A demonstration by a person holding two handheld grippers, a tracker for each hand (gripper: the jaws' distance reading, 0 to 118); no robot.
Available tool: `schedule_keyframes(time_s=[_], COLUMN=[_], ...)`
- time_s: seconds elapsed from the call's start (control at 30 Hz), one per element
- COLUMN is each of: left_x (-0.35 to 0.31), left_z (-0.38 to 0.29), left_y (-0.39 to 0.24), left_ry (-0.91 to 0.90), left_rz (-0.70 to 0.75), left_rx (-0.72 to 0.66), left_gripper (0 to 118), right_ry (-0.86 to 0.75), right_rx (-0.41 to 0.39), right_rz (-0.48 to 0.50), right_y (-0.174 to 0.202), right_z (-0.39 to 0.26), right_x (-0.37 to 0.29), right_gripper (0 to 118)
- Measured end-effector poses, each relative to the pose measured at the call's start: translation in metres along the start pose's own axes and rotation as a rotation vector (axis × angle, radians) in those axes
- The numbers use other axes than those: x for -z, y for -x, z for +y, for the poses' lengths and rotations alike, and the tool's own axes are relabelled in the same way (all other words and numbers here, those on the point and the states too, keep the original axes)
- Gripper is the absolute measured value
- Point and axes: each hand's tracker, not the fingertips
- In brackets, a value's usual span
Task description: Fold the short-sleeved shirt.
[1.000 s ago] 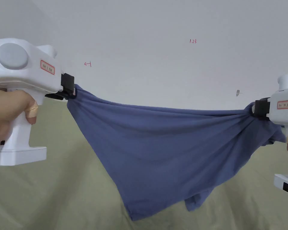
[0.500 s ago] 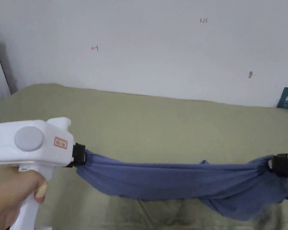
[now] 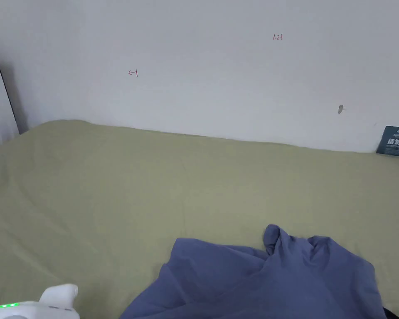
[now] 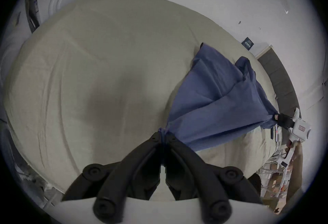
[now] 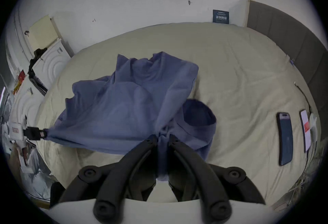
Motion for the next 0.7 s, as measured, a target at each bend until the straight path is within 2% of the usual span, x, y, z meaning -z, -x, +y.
schedule_keyframes(time_s=[0.13,0.23,0.27,0.3,0.33,0.37,0.4,0.5,0.63,0.7], left_x=[0.007,0.009,0.007,0.001,-0.006,-0.018,-0.032,-0.074,-0.101,-0.100], left_z=[-0.016,-0.023,-0.025,-0.026,-0.028,-0.031,-0.032,-0.038,-0.051,-0.059], left_y=[0.006,0.004,0.002,-0.001,-0.005,-0.010,-0.016,-0.031,-0.054,-0.065], left_ry=[0.036,0.039,0.029,0.020,0.011,-0.007,-0.041,-0.195,-0.386,-0.434], left_rz=[0.019,0.010,0.006,0.006,0.017,0.016,0.004,-0.052,-0.007,-0.003], left_rx=[-0.014,-0.037,-0.043,-0.042,-0.039,-0.029,-0.007,0.049,0.167,0.238], left_gripper=[4,6,17,35,61,93,105,106,105,104], right_ry=[0.017,0.025,0.022,0.003,-0.003,-0.012,-0.050,-0.156,-0.267,-0.293], right_rx=[-0.014,-0.026,-0.028,-0.026,-0.028,-0.027,-0.024,-0.052,-0.104,-0.137], right_rz=[0.000,-0.004,-0.009,-0.017,-0.023,-0.025,-0.005,0.001,-0.110,-0.213], right_y=[0.001,0.003,0.003,0.003,0.004,0.005,0.006,0.011,0.030,0.043], right_z=[-0.006,-0.008,-0.008,-0.008,-0.008,-0.008,-0.008,-0.010,-0.028,-0.045], right_x=[0.002,0.002,0.000,-0.006,-0.016,-0.026,-0.041,-0.084,-0.122,-0.130], right_gripper=[10,16,26,45,70,97,102,102,104,104])
